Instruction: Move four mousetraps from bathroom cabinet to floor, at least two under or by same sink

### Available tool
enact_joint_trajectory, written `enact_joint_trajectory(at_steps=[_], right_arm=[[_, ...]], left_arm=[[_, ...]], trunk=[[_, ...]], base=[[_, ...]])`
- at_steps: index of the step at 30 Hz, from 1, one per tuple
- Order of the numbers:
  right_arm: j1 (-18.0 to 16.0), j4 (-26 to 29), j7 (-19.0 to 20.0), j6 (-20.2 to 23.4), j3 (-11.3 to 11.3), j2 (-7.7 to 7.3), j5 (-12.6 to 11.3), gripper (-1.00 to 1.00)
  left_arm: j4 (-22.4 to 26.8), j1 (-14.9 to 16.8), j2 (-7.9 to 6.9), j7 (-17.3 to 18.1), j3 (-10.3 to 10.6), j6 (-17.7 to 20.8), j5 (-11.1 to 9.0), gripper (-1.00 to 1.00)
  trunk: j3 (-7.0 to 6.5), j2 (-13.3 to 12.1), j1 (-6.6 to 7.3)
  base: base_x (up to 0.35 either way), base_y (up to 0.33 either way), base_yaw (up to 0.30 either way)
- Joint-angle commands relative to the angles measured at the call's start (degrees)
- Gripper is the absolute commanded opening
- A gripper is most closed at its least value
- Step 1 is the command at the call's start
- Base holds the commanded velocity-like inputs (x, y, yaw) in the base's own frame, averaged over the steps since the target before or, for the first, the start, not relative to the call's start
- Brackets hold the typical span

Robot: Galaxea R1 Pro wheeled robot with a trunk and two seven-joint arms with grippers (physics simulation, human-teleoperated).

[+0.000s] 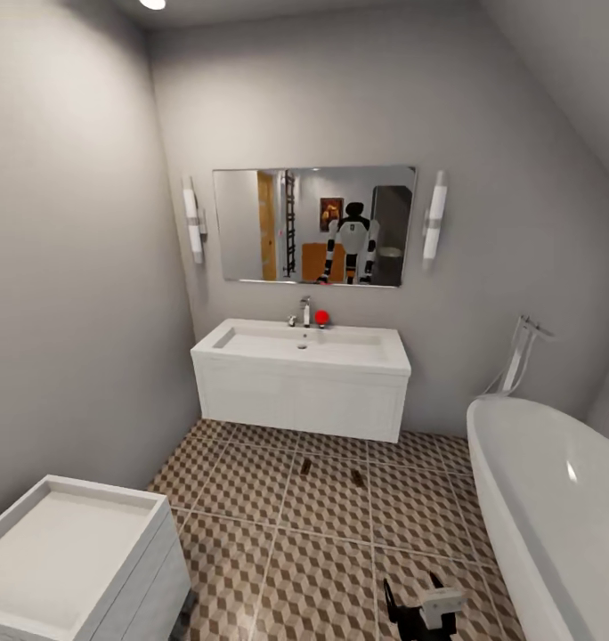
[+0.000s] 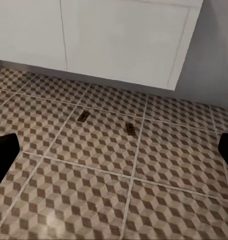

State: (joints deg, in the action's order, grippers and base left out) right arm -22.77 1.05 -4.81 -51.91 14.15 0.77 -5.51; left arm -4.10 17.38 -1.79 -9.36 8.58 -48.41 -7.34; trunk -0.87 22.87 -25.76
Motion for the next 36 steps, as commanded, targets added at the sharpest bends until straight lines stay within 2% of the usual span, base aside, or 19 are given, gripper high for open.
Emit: enact_joint_trajectory(at_steps=[1, 6, 8, 18, 23, 30, 36], right_arm=[[0.6, -0.1, -0.2, -0.1, 0.6, -0.63, -0.5, 1.0], [3.6, -0.1, -0.3, -0.3, 0.6, -1.76, -0.5, 1.0], [5.7, 0.0, -0.3, -0.5, 0.6, -2.03, -0.6, 1.0], [9.9, 0.0, -0.2, -1.1, 0.6, -2.57, -0.6, 1.0], [11.1, 0.1, -0.1, -1.1, 0.6, -2.58, -0.7, 1.0], [11.3, 0.2, 0.1, -1.0, 0.5, -2.22, -0.7, 1.0], [11.3, 0.3, 0.1, -0.9, 0.5, -2.09, -0.8, 1.0]], left_arm=[[-0.2, 0.1, -0.01, 0.0, 0.5, -0.3, -0.5, 1.0], [-0.2, 0.0, -0.04, 1.2, 0.5, -0.3, -0.5, 1.0], [-0.2, 0.0, -0.05, 2.9, 0.5, -0.3, -0.6, 1.0], [-0.2, 0.0, -0.05, 4.8, 0.5, -0.3, -0.6, 1.0], [-0.2, -0.9, -0.22, 4.9, 0.5, -0.2, -0.6, 1.0], [-0.2, -3.0, -0.4, 4.9, 0.5, -0.2, -0.7, 1.0], [-0.2, -3.6, -0.4, 4.9, 0.5, 0.0, -0.7, 1.0]], trunk=[[0.03, 0.0, -0.02], [0.05, 0.0, -0.02], [0.05, 0.0, -0.02], [0.05, 0.0, -0.02], [0.05, 0.0, -0.02], [0.05, 0.0, -0.02], [0.05, 0.0, -0.02]], base=[[0.0, 0.0, 0.019], [0.0, 0.0, 0.008], [0.0, 0.0, 0.002], [0.0, 0.0, 0.0], [0.0, 0.0, 0.0], [0.0, 0.0, 0.0], [0.0, 0.0, 0.079]])
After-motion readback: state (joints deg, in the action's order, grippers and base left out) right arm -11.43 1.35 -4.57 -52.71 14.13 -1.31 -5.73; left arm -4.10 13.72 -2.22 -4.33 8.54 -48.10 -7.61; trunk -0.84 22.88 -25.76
